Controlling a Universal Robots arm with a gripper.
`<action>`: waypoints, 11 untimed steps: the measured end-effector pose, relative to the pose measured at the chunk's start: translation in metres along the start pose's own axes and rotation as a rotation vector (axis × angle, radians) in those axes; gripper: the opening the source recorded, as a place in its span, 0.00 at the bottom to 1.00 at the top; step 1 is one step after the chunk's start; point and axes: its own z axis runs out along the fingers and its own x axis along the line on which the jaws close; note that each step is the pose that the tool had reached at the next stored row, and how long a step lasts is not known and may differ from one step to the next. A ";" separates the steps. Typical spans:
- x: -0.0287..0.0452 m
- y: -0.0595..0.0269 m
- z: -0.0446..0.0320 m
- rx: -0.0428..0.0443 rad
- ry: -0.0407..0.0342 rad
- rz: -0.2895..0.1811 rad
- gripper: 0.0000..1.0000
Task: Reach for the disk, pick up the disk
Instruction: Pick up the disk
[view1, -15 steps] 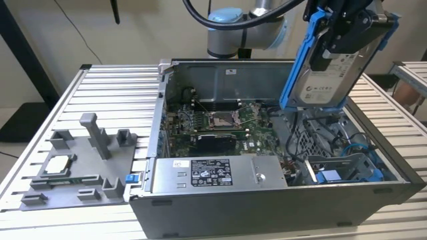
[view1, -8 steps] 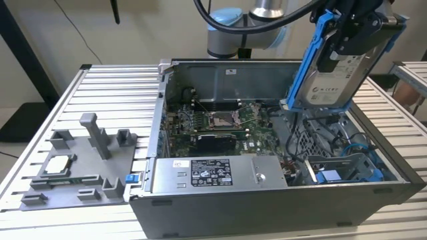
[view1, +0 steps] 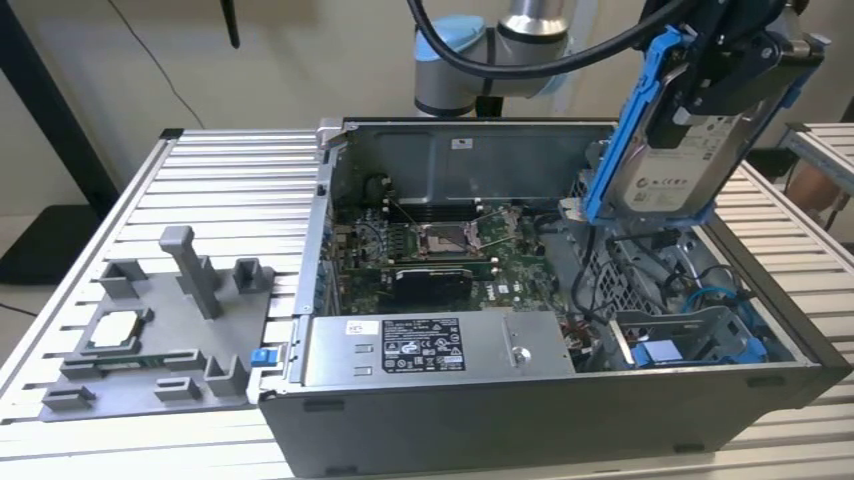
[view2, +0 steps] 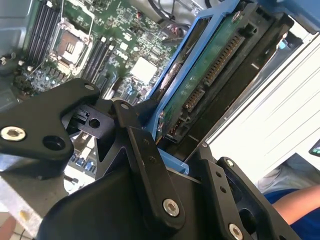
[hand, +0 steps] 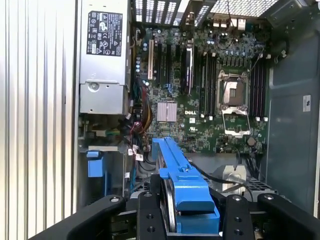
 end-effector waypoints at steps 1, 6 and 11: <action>0.0001 -0.0012 0.0005 0.0000 -0.0002 0.000 0.00; 0.0014 -0.0078 0.0020 -0.0001 0.0000 0.000 0.00; 0.0168 -0.0091 0.0002 -0.0013 -0.0001 0.000 0.00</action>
